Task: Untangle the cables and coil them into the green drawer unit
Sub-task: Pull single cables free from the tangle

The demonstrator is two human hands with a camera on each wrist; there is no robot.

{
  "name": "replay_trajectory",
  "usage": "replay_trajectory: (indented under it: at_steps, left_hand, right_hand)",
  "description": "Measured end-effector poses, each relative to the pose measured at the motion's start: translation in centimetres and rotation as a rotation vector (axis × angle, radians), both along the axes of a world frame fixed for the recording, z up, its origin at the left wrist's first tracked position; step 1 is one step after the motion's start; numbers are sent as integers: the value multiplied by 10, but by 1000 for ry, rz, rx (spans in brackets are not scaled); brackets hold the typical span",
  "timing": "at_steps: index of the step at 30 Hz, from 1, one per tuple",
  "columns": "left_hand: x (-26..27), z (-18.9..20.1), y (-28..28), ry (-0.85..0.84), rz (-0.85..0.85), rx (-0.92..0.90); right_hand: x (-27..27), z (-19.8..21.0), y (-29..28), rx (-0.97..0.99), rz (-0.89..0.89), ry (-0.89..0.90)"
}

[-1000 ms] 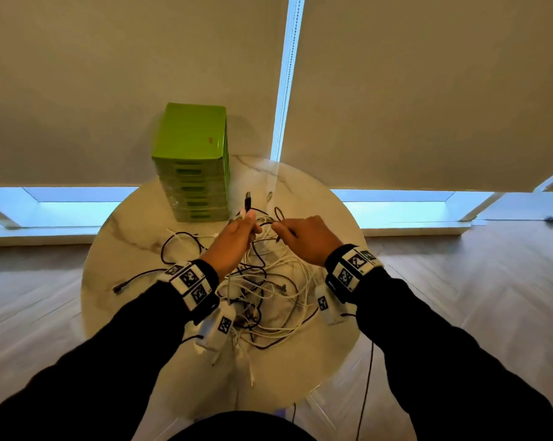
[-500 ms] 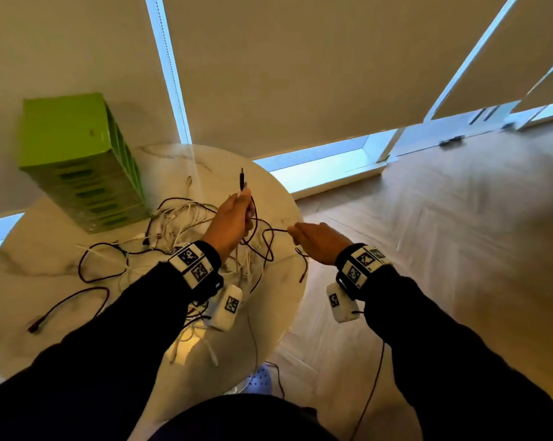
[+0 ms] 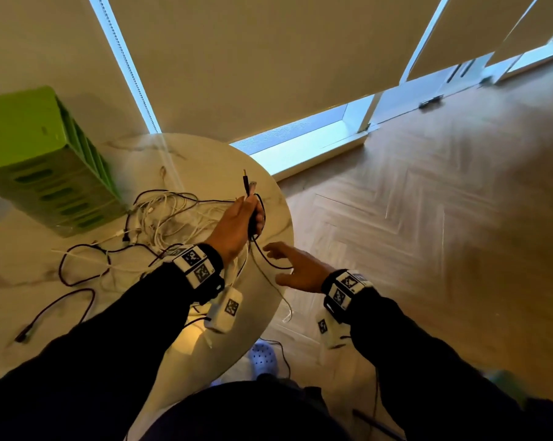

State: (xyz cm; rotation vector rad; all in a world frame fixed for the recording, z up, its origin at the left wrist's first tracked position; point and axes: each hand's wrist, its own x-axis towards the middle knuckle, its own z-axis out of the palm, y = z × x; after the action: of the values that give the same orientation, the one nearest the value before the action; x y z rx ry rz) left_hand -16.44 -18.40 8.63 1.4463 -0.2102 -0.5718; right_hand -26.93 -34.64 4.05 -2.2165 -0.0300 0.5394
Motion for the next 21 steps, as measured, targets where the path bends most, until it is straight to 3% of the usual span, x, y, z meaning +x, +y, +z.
replay_trajectory:
  at_steps: [2, 4, 8, 11, 12, 15, 17, 18, 21]
  left_hand:
    - [0, -3, 0, -32, -1, 21]
    - [2, -4, 3, -93, 15, 73]
    - [5, 4, 15, -203, 102, 143]
    - [10, 10, 26, -199, 159, 103]
    - [11, 12, 30, -196, 174, 68]
    - [18, 15, 39, -189, 191, 4]
    - [21, 16, 43, -151, 174, -35]
    - [22, 17, 43, -126, 155, -59]
    - [17, 25, 44, -77, 94, -129]
  right_hand:
    - [9, 14, 19, 9, 59, 5]
    - [12, 23, 28, -31, 32, -102]
    - [13, 33, 15, 14, -242, -245]
    - [11, 23, -19, -98, -386, -246]
    - [10, 18, -32, -218, -334, -172]
    - [9, 0, -57, -625, -103, 322]
    - [12, -1, -52, -605, -101, 523]
    - [17, 1, -46, -534, -77, 482]
    - [39, 19, -7, -310, 73, 123]
